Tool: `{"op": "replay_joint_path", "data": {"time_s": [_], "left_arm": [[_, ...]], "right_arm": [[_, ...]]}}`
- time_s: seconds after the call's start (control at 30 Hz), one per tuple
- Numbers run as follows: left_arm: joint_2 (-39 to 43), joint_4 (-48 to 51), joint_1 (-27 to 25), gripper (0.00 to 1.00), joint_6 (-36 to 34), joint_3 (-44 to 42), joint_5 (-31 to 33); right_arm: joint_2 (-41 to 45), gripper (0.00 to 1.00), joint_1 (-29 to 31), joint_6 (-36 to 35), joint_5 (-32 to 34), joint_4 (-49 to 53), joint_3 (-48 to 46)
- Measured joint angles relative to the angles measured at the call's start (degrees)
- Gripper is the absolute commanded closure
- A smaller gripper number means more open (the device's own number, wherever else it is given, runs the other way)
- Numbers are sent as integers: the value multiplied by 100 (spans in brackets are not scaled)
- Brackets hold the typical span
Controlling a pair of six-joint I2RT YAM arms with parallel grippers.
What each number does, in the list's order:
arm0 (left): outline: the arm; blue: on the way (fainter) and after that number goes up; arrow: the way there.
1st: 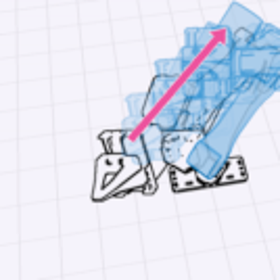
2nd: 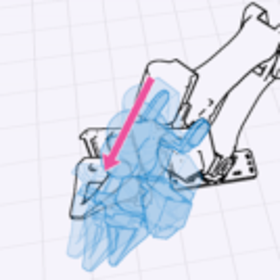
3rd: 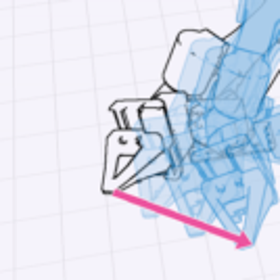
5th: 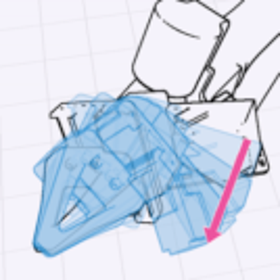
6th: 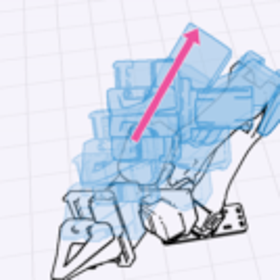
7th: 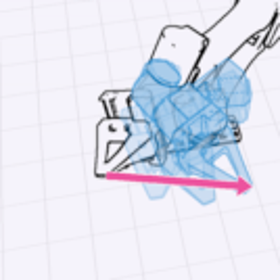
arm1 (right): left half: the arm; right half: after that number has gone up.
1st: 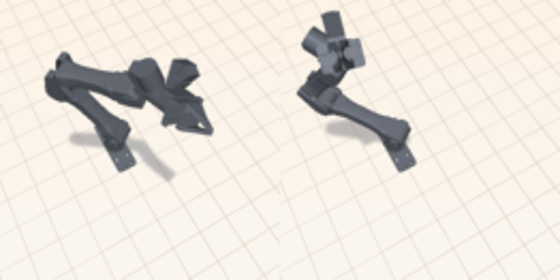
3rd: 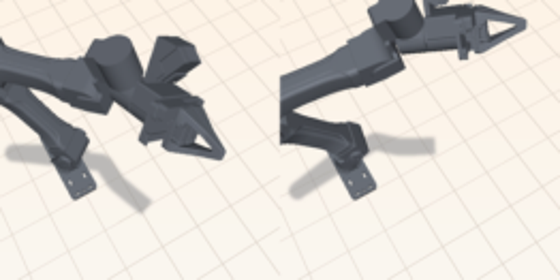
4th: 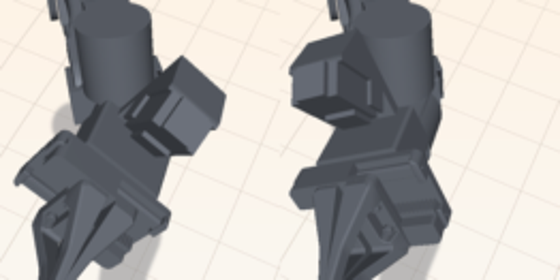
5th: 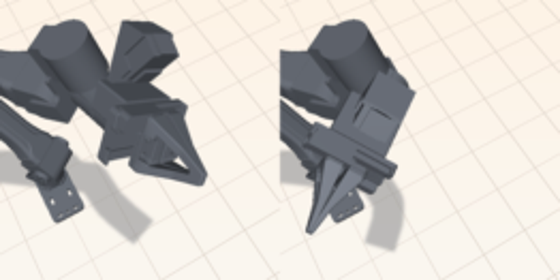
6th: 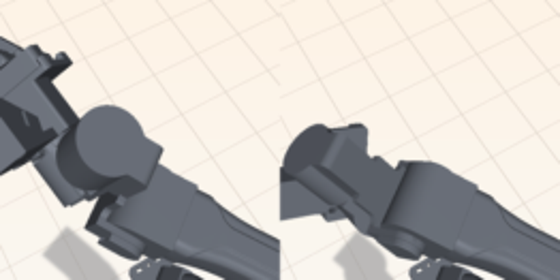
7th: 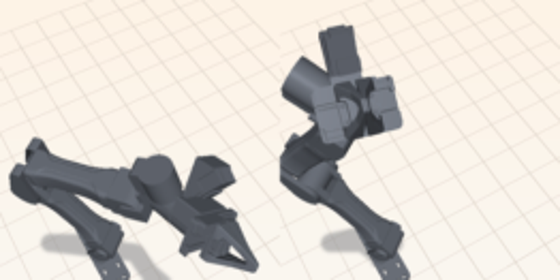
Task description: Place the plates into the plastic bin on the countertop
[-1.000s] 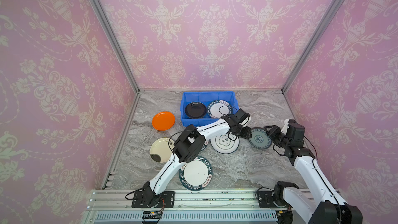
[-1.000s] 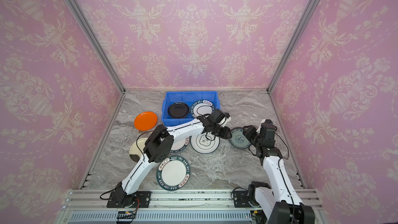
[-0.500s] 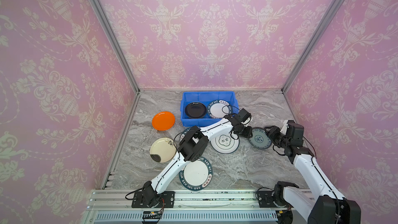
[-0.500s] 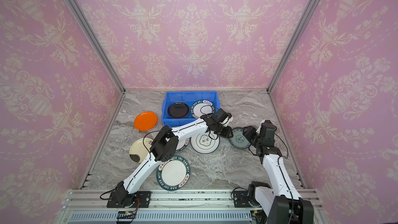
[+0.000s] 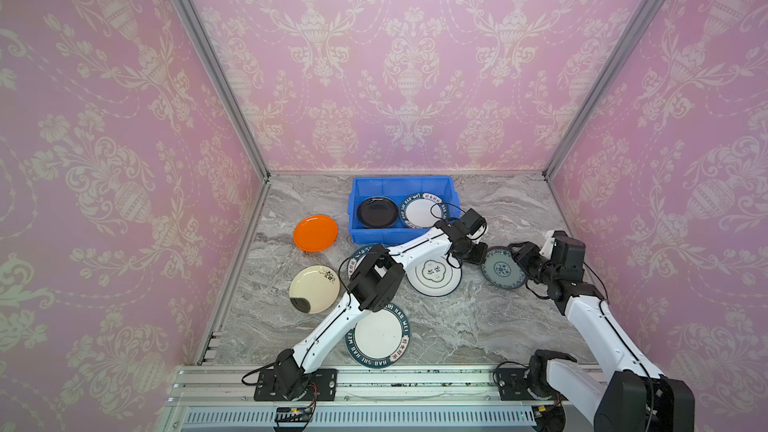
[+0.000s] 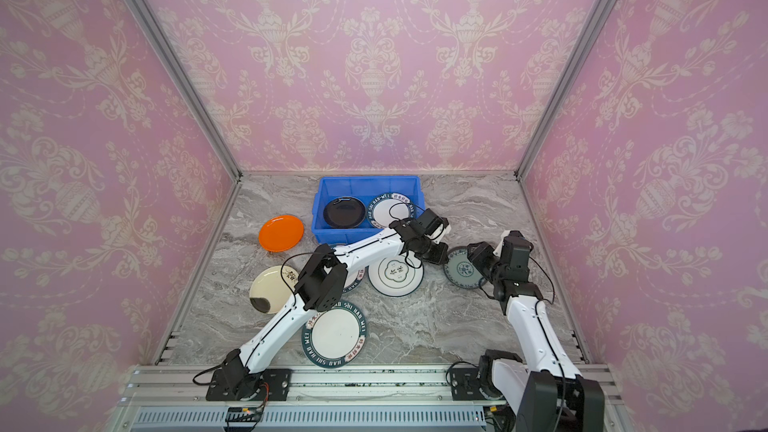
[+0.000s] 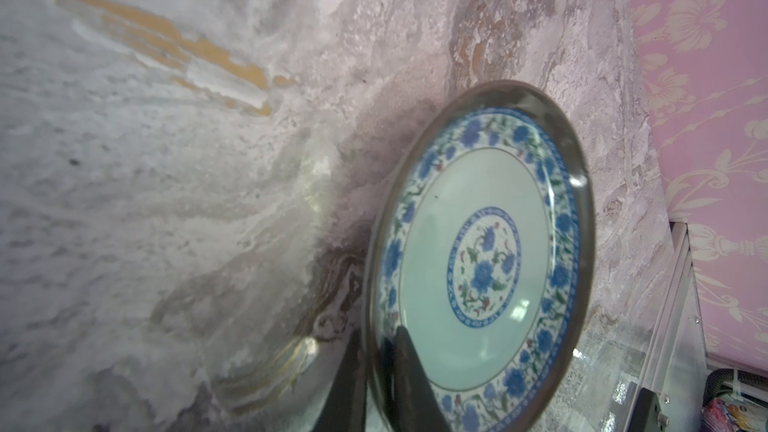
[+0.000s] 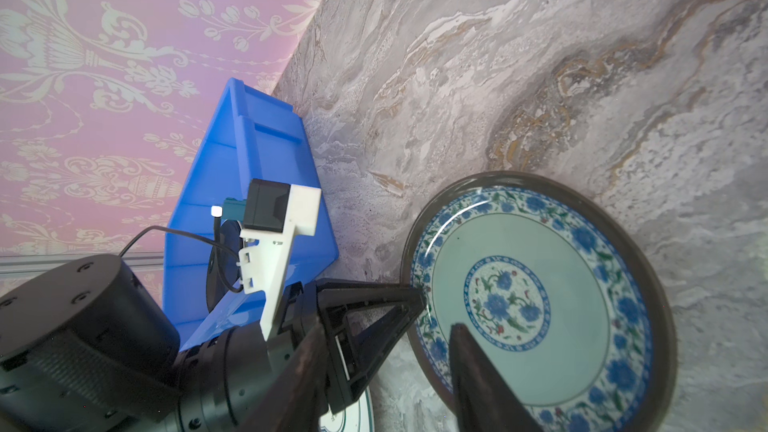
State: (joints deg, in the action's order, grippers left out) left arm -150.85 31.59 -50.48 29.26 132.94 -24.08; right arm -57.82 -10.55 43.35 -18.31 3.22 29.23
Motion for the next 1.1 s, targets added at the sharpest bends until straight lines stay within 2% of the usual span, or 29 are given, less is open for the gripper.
{"op": "replay_joint_path", "data": {"time_s": [0.1, 0.17, 0.33, 0.53, 0.63, 0.83, 0.93, 1.1], "left_arm": [[0, -61, 0, 95, 0, 101, -46], [0, -55, 0, 100, 2, 103, -83], [0, -28, 11, 100, 4, 103, -175], [208, 153, 11, 100, 4, -105, -431], [739, 179, 11, 100, 2, -684, -575], [2337, -83, 72, 100, 28, -2079, -737], [3097, -518, 267, 100, 208, -2844, -879], [3792, -1193, 894, 100, 577, -3904, -1075]], "right_arm": [[0, 50, 0, -2, -26, 0, 0], [-2, 51, -15, -4, -52, 4, 4], [-9, 50, -118, -72, -166, 153, 192], [197, 50, -319, -308, -83, 586, 839], [393, 50, -391, -566, 83, 929, 1272], [787, 48, -411, -1145, 267, 1547, 1897], [817, 49, -411, -1244, 0, 1652, 1996], [640, 60, -411, -1189, -837, 1674, 1978]]}}
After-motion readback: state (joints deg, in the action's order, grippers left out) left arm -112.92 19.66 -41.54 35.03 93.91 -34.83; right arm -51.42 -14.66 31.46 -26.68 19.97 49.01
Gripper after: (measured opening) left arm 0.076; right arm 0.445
